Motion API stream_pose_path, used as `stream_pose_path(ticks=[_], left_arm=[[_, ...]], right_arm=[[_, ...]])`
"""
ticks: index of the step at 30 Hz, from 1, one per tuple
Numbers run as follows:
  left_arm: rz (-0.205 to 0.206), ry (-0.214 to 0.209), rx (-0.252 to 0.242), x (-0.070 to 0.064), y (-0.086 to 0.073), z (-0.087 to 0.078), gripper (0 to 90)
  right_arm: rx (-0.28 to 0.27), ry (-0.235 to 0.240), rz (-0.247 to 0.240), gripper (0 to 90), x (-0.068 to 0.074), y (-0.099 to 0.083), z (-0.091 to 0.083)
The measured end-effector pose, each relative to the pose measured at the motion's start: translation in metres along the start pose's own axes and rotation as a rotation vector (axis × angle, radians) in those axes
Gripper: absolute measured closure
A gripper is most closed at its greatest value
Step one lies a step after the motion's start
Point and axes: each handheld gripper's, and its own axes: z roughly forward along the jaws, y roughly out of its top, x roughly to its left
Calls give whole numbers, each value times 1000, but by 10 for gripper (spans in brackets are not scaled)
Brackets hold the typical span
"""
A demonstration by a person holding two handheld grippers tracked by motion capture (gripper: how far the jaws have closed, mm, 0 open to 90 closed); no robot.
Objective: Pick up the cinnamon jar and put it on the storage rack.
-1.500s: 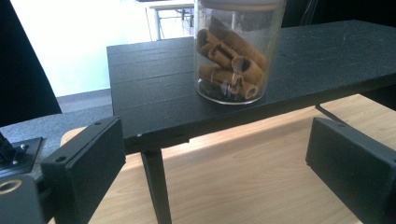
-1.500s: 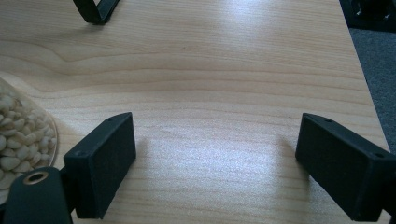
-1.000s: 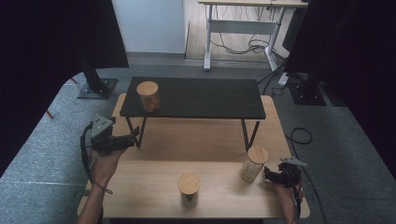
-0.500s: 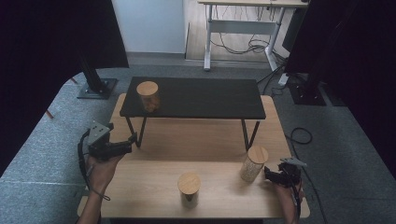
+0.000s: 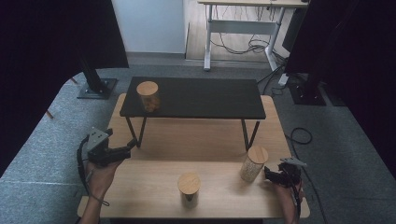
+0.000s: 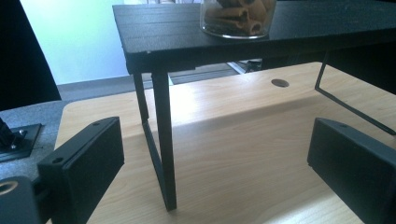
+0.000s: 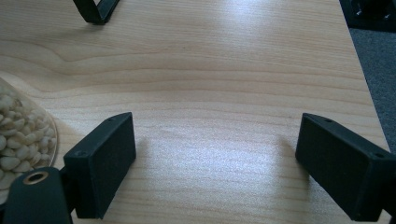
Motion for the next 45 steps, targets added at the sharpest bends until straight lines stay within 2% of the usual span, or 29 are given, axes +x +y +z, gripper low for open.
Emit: stream_pose_path(ticks=[9,20,32,45], left_arm=[[3,7,15,-1,-11,-3,36],[-23,4,31,0,-30,-7,36],[-13,8,48,-1,-42,-7,36],[-25,6,60,-1,-59,-8,36]], right_arm=[[0,0,0,119,0,0,0],[0,0,0,119,0,0,0],[0,0,0,119,0,0,0],[0,0,0,119,0,0,0]])
